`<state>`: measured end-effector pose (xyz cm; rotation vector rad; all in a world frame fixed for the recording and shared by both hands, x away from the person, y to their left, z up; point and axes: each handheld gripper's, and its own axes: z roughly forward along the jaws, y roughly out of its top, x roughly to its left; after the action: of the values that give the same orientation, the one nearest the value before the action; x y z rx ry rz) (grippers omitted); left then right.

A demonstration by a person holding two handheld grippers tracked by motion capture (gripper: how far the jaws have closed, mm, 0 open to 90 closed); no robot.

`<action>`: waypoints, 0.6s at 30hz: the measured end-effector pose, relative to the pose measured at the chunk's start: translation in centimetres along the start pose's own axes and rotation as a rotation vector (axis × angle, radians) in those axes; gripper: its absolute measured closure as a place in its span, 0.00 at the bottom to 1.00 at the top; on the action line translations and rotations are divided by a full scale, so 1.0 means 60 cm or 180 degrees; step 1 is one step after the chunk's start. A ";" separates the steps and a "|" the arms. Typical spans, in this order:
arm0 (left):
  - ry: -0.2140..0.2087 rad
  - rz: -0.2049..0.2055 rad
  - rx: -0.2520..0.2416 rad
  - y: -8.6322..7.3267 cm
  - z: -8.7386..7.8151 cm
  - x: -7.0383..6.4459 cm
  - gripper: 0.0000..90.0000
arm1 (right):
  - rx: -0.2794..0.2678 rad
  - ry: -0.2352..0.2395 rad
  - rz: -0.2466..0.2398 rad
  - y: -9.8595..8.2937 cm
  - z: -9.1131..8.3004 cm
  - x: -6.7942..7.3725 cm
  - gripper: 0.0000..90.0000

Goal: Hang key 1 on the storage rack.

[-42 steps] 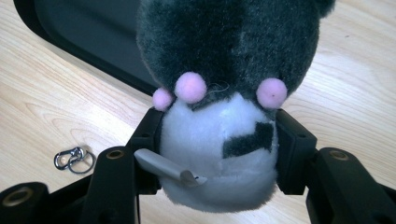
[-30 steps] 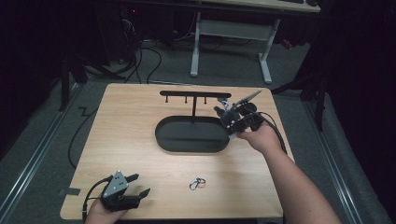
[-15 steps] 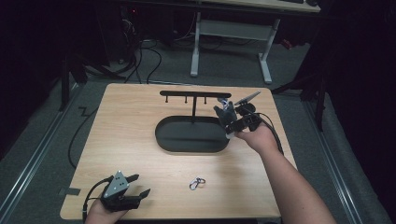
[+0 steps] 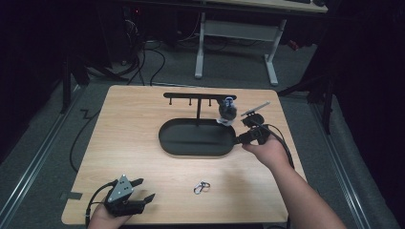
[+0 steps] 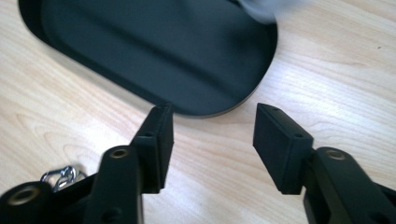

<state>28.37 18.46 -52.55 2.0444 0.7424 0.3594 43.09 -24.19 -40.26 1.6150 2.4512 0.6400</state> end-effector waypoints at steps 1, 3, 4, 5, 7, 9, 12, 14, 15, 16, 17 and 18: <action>-0.0002 -0.0005 0.0001 0.000 0.000 -0.001 0.34 | -0.0025 0.0006 -0.0014 -0.008 0.000 0.002 0.58; -0.0020 -0.0016 0.0012 0.002 -0.001 -0.002 0.35 | -0.0085 -0.0009 -0.0079 -0.022 0.000 0.008 0.60; -0.0024 -0.0035 0.0015 0.002 -0.001 -0.003 0.36 | -0.0108 -0.0012 -0.0094 -0.028 -0.001 0.009 0.62; -0.0034 -0.0059 0.0029 0.003 -0.001 -0.003 0.36 | -0.0141 -0.0017 -0.0116 -0.036 -0.001 0.012 0.63; -0.0040 -0.0119 0.0035 0.004 -0.001 -0.005 0.39 | -0.0262 -0.0030 -0.0184 -0.063 -0.004 0.018 0.74; -0.0051 -0.0157 0.0058 0.006 0.000 -0.006 0.41 | -0.0360 -0.0026 -0.0222 -0.085 -0.005 0.020 0.79; -0.0013 -0.0193 0.0100 0.008 0.001 -0.010 0.49 | -0.0502 -0.0078 -0.0263 -0.121 0.000 0.022 0.90; 0.0015 -0.0204 0.0093 0.011 0.002 -0.013 0.54 | -0.0568 -0.0124 -0.0345 -0.148 0.006 0.024 0.98; -0.0005 -0.0217 0.0102 0.012 0.003 -0.015 0.57 | -0.0615 -0.0135 -0.0345 -0.163 0.011 0.024 1.00; -0.0013 -0.0233 0.0122 0.013 0.005 -0.018 0.60 | -0.0670 -0.0095 -0.0328 -0.179 0.017 0.022 1.00; -0.0013 -0.0233 0.0122 0.013 0.005 -0.018 0.63 | -0.0742 -0.0071 -0.0279 -0.194 0.022 0.021 1.00; -0.0007 -0.0240 0.0140 0.014 0.007 -0.021 0.63 | -0.0742 -0.0071 -0.0279 -0.194 0.022 0.021 1.00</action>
<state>27.92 17.05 -52.05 2.0513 0.8302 0.3002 33.17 -26.61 -46.20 1.4113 2.3160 0.8526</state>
